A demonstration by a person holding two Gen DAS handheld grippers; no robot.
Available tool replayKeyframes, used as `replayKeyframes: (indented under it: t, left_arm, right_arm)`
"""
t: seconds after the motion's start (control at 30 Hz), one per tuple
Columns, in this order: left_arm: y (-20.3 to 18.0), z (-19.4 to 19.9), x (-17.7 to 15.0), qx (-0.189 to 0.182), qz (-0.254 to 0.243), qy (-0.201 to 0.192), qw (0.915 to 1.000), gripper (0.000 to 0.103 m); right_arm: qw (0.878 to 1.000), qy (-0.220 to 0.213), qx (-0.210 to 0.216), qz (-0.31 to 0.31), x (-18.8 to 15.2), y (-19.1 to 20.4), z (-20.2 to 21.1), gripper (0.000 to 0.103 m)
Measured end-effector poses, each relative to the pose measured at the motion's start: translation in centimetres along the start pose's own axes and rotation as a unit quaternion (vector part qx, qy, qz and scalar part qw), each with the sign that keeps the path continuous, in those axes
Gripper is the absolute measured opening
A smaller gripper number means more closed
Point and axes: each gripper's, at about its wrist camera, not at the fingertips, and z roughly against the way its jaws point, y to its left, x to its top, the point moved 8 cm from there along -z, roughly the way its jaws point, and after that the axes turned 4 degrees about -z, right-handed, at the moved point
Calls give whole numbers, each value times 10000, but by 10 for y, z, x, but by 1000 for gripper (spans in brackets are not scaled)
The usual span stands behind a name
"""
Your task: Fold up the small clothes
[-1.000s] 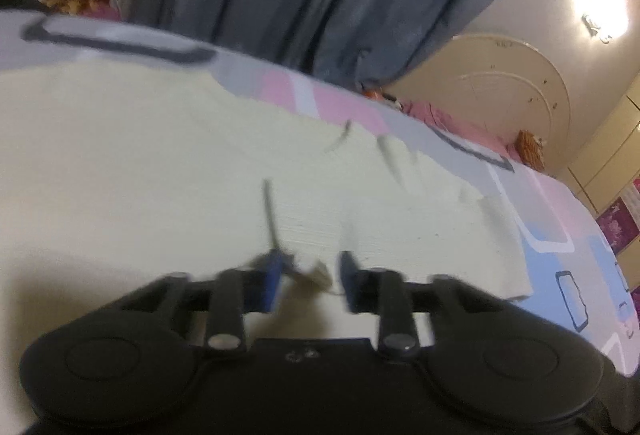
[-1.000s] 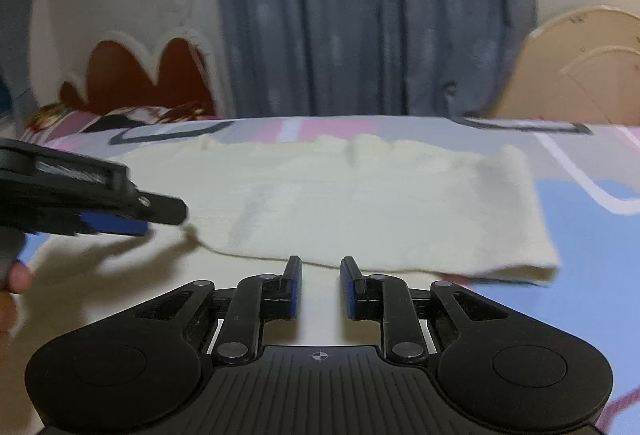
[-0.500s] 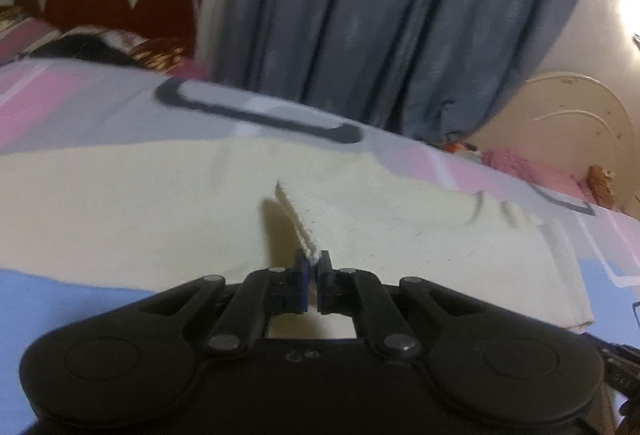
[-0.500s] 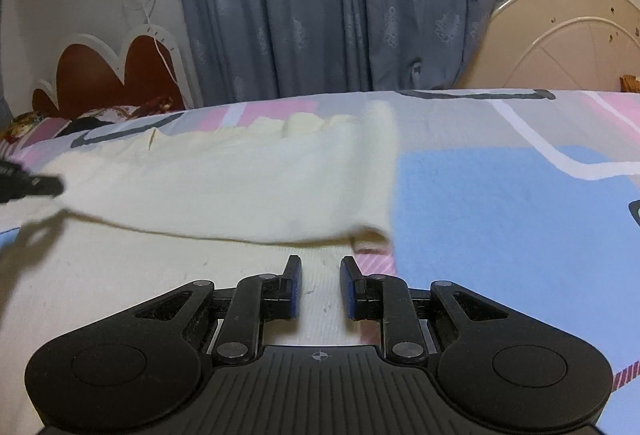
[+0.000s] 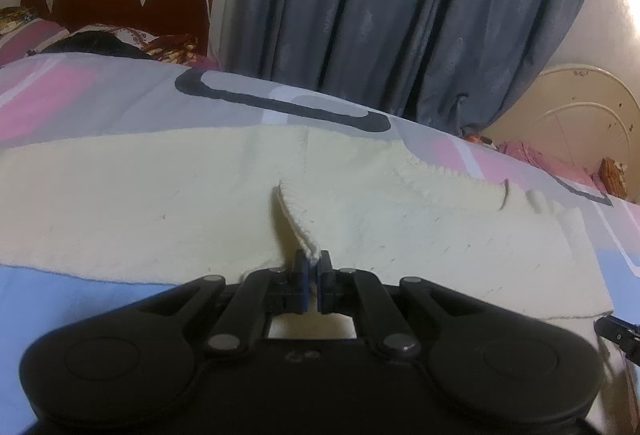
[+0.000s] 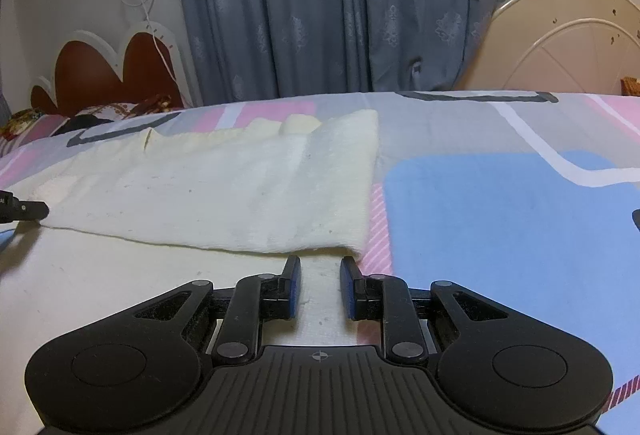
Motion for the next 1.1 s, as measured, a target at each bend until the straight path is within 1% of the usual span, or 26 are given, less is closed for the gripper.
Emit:
replayKeyframes:
  t: [0.17,0.27,0.3,0.37,0.4,0.43,0.47,0.5,0.53,0.57,0.6,0.67,0.7,0.73,0.77,0.8,0.83,0.87,0.9,0.93,1.03,1.1]
  left_arm:
    - [1,-4,2,9,-62,-20,10000,3]
    - [2,-7,-2,8,-113,25,9999,3]
    - [3,-8,-3,2,-95,26,10000,3]
    - [1,-9,-2,22,-104,37,9999,3]
    - [0,-10,-2,34,-124,46,9999,3]
    - [0,-10,-1,35,-138,49,9999,4]
    - [1,-10,0,37,-140,47,9999,9]
    - [2,-9,1,51,-179,21,9998,12]
    - [3,-8,2,86,-258,-23,9996,25]
    - [6,-5,3,168,-309,-92,9993,30]
    - [10,-1,5,245,-310,-189,9990,30]
    - [21,11,11,383,-138,-483,9980,27]
    - [23,19,16,380,-87,-669,9970,27]
    - [20,24,21,303,-91,-794,9963,27]
    - [12,25,24,156,-165,-831,9963,27]
    - [-2,22,26,-40,-380,-808,9960,28]
    - [-13,16,26,-133,-584,-720,9956,33]
    - [-23,7,25,-152,-764,-570,9953,40]
    - [-31,-5,22,-62,-890,-389,9953,42]
    - [-34,-13,20,-18,-905,-325,9954,40]
    - [-34,-33,17,100,-851,-189,9961,42]
    - [-30,-36,15,179,-844,-200,9961,42]
  right_arm:
    - [10000,-3,56,-14,2,1,8,22]
    - [9994,-305,151,-59,13,-1,22,22]
    - [9990,-425,152,-41,18,-1,25,19]
    - [9987,-482,171,11,25,0,22,4]
    - [9993,-347,109,27,25,-2,14,1]
    - [9999,-54,-93,9,20,-8,-1,0]
    - [9997,103,-197,-76,15,-15,-9,0]
    - [9997,51,-153,-159,16,-19,-9,0]
    - [9997,61,-159,-152,17,-20,-7,0]
    - [9998,43,-164,-144,17,-20,-5,0]
    - [9997,5,-140,-176,18,-21,-2,0]
    - [9998,-116,-83,-158,21,-21,3,0]
    - [9997,-209,-83,-90,24,-21,6,0]
    - [9996,-283,-68,-56,26,-20,7,0]
    - [9993,-355,-50,-37,31,-20,6,0]
    - [9991,-423,-48,-19,37,-20,4,0]
    - [9990,-445,-51,-5,42,-21,1,0]
    - [9990,-439,-31,13,48,-19,-5,0]
    - [9991,-427,13,59,54,-15,-12,0]
    - [9991,-407,65,138,58,-11,-19,0]
    - [9971,-341,227,638,68,5,-48,0]
    - [9959,-243,203,845,71,3,-67,0]
